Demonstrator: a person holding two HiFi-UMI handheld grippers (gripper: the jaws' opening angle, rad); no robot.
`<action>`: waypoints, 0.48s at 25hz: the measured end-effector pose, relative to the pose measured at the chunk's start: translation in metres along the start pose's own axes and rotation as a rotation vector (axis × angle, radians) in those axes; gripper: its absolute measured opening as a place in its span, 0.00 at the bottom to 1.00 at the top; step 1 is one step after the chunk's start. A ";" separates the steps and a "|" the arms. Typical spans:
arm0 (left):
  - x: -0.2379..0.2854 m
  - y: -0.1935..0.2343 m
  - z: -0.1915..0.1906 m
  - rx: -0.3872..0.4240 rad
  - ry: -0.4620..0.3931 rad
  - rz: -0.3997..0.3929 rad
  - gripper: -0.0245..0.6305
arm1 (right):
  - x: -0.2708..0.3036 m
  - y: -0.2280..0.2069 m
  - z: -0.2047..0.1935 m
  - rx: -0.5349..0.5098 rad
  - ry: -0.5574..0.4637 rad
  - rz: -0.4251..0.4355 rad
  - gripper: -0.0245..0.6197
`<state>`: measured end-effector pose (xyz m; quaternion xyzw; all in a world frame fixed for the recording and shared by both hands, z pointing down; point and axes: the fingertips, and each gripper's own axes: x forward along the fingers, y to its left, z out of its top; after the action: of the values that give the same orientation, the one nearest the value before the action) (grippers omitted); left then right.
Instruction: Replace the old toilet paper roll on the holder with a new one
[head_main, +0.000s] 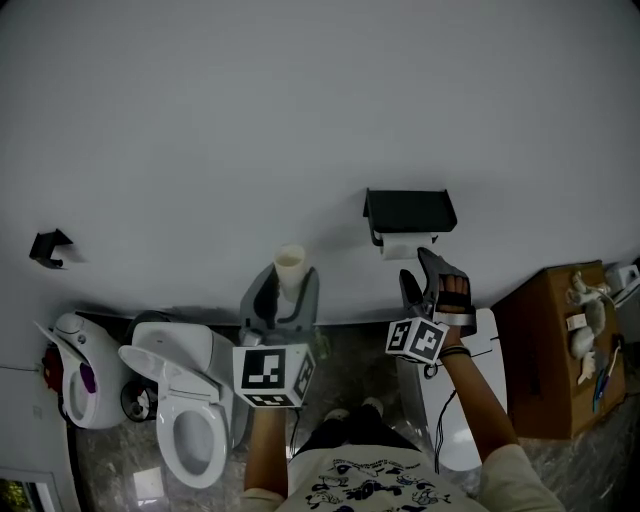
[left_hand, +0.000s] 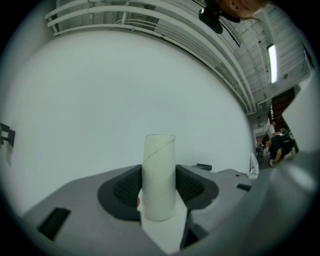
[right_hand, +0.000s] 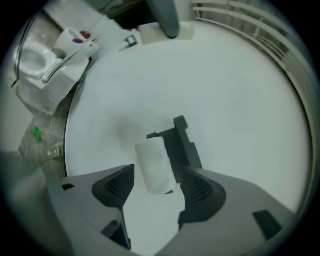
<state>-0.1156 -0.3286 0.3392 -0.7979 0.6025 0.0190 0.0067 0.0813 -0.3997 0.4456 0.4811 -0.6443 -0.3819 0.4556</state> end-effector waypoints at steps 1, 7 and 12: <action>0.002 -0.001 0.001 0.000 -0.001 -0.004 0.35 | -0.004 -0.006 -0.003 0.095 0.003 0.004 0.50; 0.012 -0.012 0.006 -0.002 -0.018 -0.028 0.35 | -0.035 -0.043 -0.020 0.770 -0.059 0.076 0.49; 0.021 -0.020 0.010 -0.016 -0.028 -0.046 0.35 | -0.064 -0.086 -0.043 1.094 -0.140 -0.048 0.25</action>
<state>-0.0906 -0.3425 0.3282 -0.8112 0.5837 0.0346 0.0091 0.1532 -0.3613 0.3637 0.6357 -0.7664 -0.0329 0.0864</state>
